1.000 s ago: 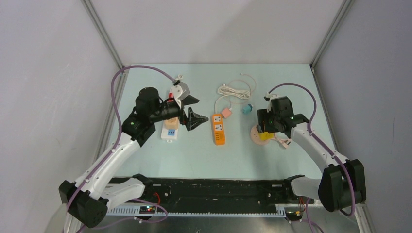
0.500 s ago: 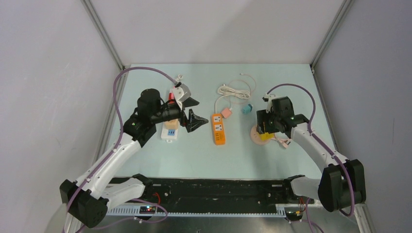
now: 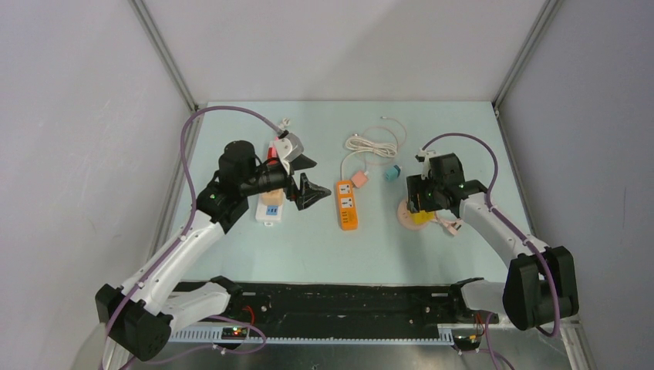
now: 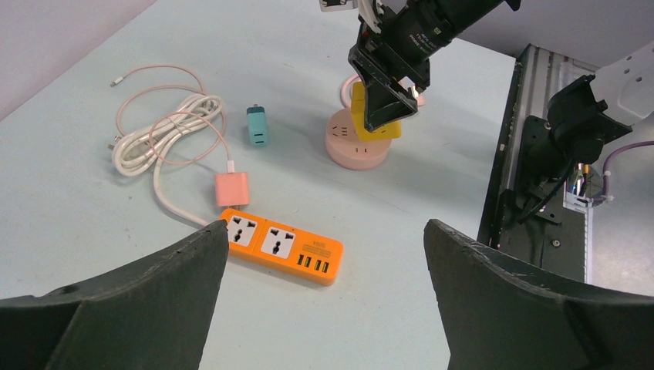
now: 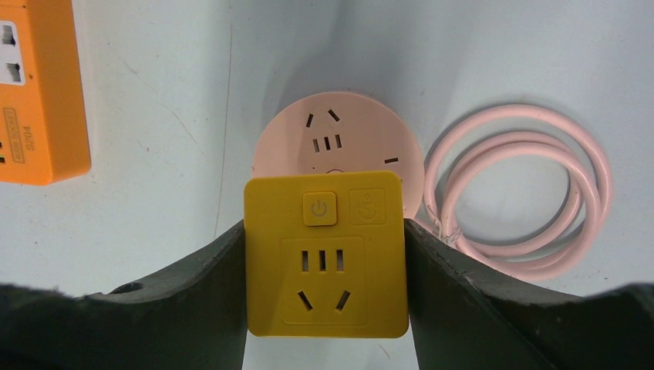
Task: Insert the plug
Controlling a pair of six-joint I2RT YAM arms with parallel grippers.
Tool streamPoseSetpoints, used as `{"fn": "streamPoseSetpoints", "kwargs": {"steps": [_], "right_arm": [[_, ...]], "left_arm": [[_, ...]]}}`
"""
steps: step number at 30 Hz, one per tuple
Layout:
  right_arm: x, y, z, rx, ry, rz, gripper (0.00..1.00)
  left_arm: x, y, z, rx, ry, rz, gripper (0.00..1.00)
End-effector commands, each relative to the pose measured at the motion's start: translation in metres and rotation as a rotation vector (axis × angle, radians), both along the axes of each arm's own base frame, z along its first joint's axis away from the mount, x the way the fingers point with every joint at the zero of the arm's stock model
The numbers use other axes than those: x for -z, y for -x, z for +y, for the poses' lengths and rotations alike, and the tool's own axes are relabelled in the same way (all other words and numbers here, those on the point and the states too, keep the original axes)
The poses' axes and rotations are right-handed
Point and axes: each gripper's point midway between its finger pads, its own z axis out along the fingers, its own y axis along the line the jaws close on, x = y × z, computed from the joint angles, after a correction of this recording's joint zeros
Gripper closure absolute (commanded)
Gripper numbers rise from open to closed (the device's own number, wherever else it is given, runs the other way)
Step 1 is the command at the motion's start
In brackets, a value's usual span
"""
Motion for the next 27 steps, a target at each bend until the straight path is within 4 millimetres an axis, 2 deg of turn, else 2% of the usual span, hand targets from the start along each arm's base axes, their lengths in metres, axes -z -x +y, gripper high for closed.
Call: {"fn": "streamPoseSetpoints", "kwargs": {"steps": [1,4,9,14,16,20,23,27], "right_arm": [[-0.002,-0.008,0.001,-0.019,0.000,-0.027,1.00],[0.001,-0.004,0.007,-0.045,-0.019,-0.003,1.00],[0.008,0.001,0.002,-0.060,0.023,0.022,1.00],[0.005,0.006,-0.004,-0.055,0.046,0.041,1.00],[0.000,0.005,-0.001,-0.072,0.021,0.029,1.00],[-0.023,-0.001,0.019,-0.135,-0.133,-0.015,1.00],[-0.038,-0.008,0.019,-0.110,-0.206,-0.032,1.00],[-0.041,-0.009,0.019,-0.102,-0.259,-0.004,1.00]], "left_arm": [[-0.005,-0.005,0.000,-0.002,0.005,-0.039,0.00],[-0.006,-0.006,-0.001,-0.003,0.004,-0.040,0.00],[-0.008,-0.007,-0.002,-0.002,0.006,-0.042,0.00],[-0.007,-0.007,-0.003,0.005,0.006,-0.036,0.00],[-0.007,-0.007,-0.003,0.005,0.006,-0.036,0.00],[-0.007,-0.008,-0.003,0.005,0.005,-0.036,0.00],[-0.007,-0.008,-0.003,0.004,0.006,-0.034,0.00],[-0.007,-0.006,-0.002,0.002,0.007,-0.035,0.00]]}}
